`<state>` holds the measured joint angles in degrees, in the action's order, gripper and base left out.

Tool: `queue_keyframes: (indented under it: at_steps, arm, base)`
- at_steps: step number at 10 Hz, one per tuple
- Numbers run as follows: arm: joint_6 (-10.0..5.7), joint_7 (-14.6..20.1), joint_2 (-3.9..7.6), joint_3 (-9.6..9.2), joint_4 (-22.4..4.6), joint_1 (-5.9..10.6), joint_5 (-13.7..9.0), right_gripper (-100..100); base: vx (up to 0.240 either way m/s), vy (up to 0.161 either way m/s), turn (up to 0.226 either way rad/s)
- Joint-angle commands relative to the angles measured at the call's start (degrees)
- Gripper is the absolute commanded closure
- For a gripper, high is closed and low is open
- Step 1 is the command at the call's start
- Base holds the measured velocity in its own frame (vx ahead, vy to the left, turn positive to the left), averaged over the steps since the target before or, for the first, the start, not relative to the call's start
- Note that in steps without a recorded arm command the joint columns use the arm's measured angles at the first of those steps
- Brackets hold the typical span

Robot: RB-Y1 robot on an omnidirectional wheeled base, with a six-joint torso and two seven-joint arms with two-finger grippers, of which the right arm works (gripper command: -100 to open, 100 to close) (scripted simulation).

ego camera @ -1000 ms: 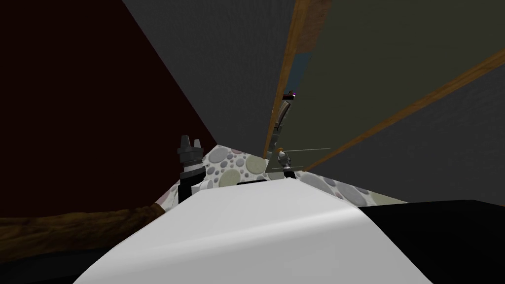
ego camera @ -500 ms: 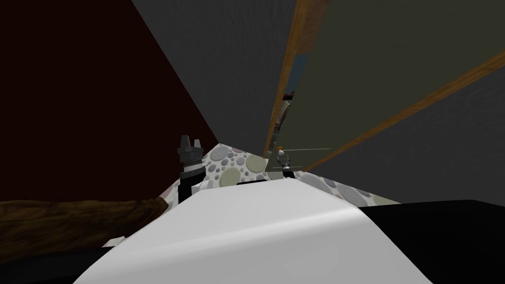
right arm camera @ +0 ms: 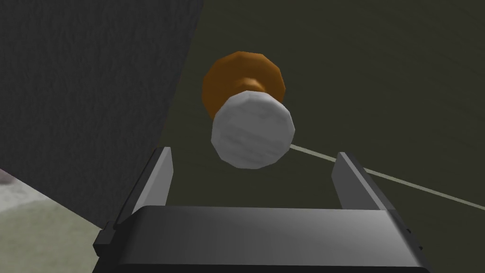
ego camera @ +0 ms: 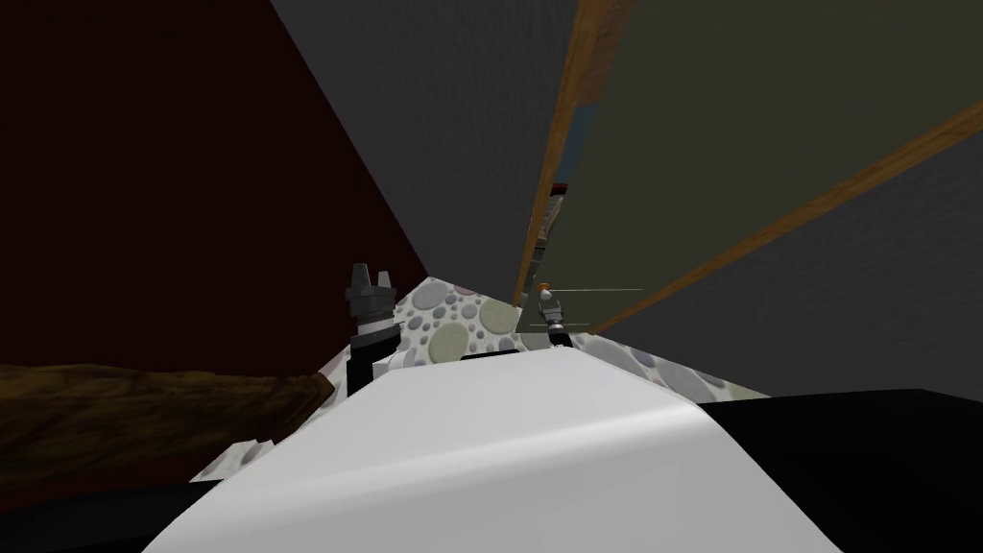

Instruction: Pull the door open

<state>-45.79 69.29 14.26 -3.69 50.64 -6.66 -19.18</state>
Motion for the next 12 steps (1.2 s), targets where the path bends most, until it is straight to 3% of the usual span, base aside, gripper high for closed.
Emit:
queue_keyframes:
  at_steps: [1, 11, 12]
  arm:
    - [0.15, 2.86, -0.15, -0.44, 0.21, -0.03, -0.95, -100]
    - [0.89, 16.05, -0.79, -2.49, 1.23, -0.16, -5.34, -100]
    - [0.82, 15.16, -0.76, -2.38, 1.09, -0.12, -5.08, -100]
  base:
    - [-0.061, -0.028, 0.043]
    - [-0.063, -0.020, 0.046]
    - [-0.023, -0.007, 0.006]
